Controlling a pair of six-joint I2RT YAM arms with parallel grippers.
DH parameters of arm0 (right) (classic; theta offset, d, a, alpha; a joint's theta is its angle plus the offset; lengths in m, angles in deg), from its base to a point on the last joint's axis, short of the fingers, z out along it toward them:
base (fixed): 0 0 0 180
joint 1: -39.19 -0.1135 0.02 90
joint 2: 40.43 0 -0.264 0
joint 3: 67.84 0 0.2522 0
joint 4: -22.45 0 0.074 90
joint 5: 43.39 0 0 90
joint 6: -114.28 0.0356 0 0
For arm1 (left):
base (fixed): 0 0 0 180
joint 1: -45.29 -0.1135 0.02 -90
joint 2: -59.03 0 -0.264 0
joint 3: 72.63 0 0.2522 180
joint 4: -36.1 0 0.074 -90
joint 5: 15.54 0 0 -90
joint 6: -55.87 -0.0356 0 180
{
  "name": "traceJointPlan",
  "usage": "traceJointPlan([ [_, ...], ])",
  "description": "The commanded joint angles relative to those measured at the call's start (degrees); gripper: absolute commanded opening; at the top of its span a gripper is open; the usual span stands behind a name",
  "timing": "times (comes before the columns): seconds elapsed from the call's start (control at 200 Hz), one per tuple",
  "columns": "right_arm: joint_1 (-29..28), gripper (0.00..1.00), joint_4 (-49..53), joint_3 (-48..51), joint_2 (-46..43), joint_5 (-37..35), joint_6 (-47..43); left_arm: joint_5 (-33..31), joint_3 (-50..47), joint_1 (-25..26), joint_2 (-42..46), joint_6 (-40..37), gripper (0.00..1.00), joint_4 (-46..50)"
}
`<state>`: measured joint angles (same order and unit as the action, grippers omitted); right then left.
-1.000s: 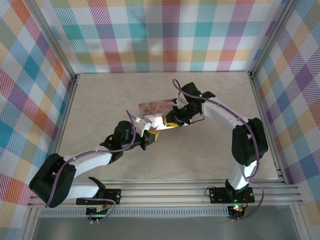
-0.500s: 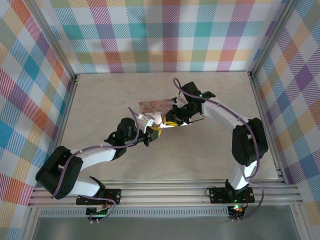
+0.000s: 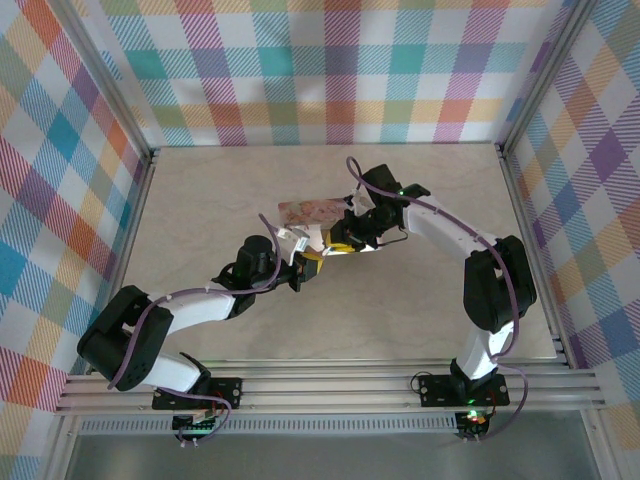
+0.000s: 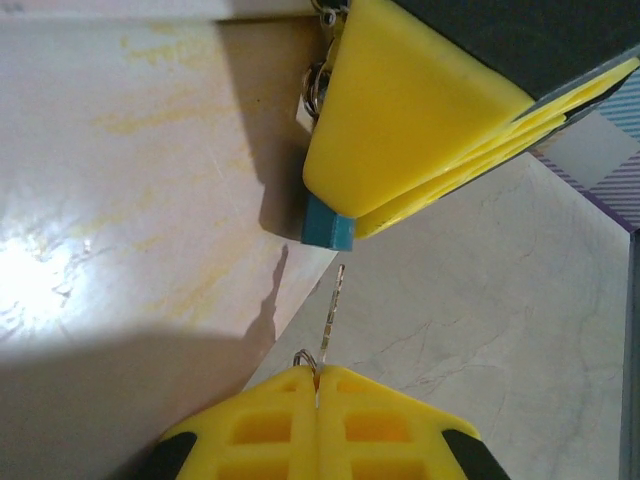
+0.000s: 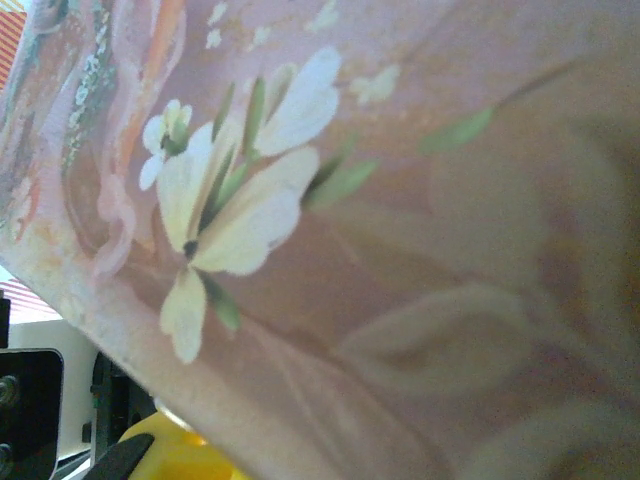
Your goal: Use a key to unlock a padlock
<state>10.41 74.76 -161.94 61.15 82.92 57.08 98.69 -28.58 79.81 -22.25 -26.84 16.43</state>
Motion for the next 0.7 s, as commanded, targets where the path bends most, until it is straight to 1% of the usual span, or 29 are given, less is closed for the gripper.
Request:
traceJointPlan([
  [0.0,0.5,0.0,-2.4,0.4,-3.4,3.0,0.3,-1.1,1.5,0.5,-0.5,0.8,0.0,-3.2],
  [0.695,0.4,0.0,-4.5,1.6,-4.1,4.2,1.7,0.4,2.5,0.5,-2.0,2.5,0.0,-5.2],
])
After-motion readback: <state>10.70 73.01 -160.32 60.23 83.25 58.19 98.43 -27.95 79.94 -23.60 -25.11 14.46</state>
